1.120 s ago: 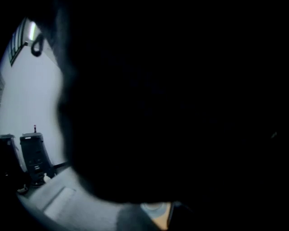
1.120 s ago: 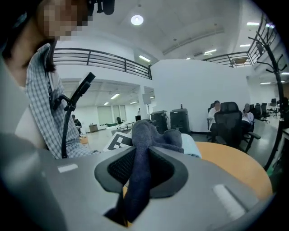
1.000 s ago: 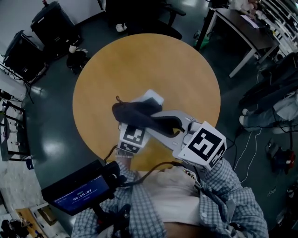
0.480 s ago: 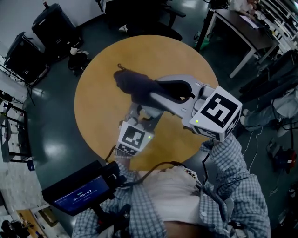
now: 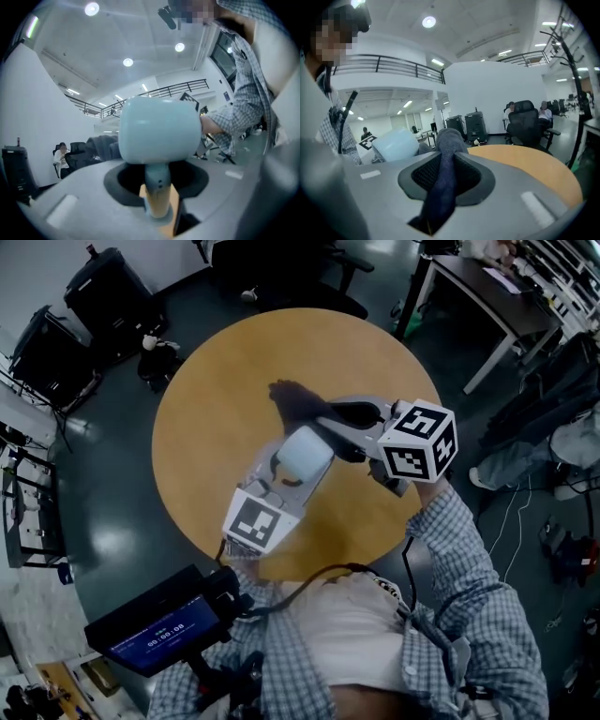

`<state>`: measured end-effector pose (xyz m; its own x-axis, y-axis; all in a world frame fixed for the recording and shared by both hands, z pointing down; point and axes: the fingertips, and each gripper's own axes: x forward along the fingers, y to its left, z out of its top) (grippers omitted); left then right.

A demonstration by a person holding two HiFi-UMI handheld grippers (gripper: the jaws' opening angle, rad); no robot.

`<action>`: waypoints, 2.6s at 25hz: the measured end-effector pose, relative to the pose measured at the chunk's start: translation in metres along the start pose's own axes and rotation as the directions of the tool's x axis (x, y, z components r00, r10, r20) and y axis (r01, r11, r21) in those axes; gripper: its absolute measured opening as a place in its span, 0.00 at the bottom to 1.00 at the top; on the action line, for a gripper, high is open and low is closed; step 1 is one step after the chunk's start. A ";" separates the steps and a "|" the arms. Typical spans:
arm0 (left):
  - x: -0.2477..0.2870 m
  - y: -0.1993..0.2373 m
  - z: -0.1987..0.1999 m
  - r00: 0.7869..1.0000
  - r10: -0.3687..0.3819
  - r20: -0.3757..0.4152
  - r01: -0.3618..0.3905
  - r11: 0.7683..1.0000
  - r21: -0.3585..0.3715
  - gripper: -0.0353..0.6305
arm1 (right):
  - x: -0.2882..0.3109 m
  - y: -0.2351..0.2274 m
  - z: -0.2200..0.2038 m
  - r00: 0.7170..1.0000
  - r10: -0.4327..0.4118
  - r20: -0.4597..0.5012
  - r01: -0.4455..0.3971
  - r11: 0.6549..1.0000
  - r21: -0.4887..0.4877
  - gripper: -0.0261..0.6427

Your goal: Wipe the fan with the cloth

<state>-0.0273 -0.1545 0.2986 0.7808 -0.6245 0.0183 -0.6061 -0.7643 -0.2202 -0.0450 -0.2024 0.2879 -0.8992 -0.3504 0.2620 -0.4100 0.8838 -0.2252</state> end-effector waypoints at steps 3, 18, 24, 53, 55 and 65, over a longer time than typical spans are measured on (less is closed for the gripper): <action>-0.004 0.003 -0.006 1.000 0.013 -0.015 -0.012 1.000 0.011 0.26 | 0.005 -0.011 -0.014 0.996 -0.078 0.046 0.075 0.995 0.060 0.17; -0.019 0.030 0.000 0.997 0.067 -0.029 -0.069 0.997 -0.043 0.25 | -0.009 -0.020 -0.070 0.939 -0.314 0.141 0.257 0.911 0.322 0.17; -0.018 0.030 0.004 0.996 0.094 -0.003 -0.094 0.994 -0.050 0.25 | -0.024 0.019 -0.029 0.932 -0.216 0.292 0.118 0.941 0.318 0.17; -0.003 -0.026 0.042 0.976 -0.177 0.125 0.188 0.979 -0.080 0.25 | 0.010 -0.021 -0.049 0.989 0.060 -0.135 -0.068 0.996 -0.053 0.17; -0.002 -0.030 0.038 0.977 -0.180 0.112 0.190 0.978 -0.090 0.26 | 0.005 -0.030 -0.062 0.992 0.013 -0.123 -0.012 1.000 0.008 0.17; 0.007 -0.022 0.004 0.995 -0.088 0.039 0.092 0.990 -0.112 0.25 | -0.061 -0.059 -0.098 0.962 -0.272 -0.030 0.273 0.952 0.135 0.17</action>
<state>-0.0077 -0.1412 0.2995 0.8363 -0.5482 -0.0004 -0.5451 -0.8315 -0.1074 0.0489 -0.2033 0.3773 -0.7490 -0.5680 0.3412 -0.6569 0.7040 -0.2699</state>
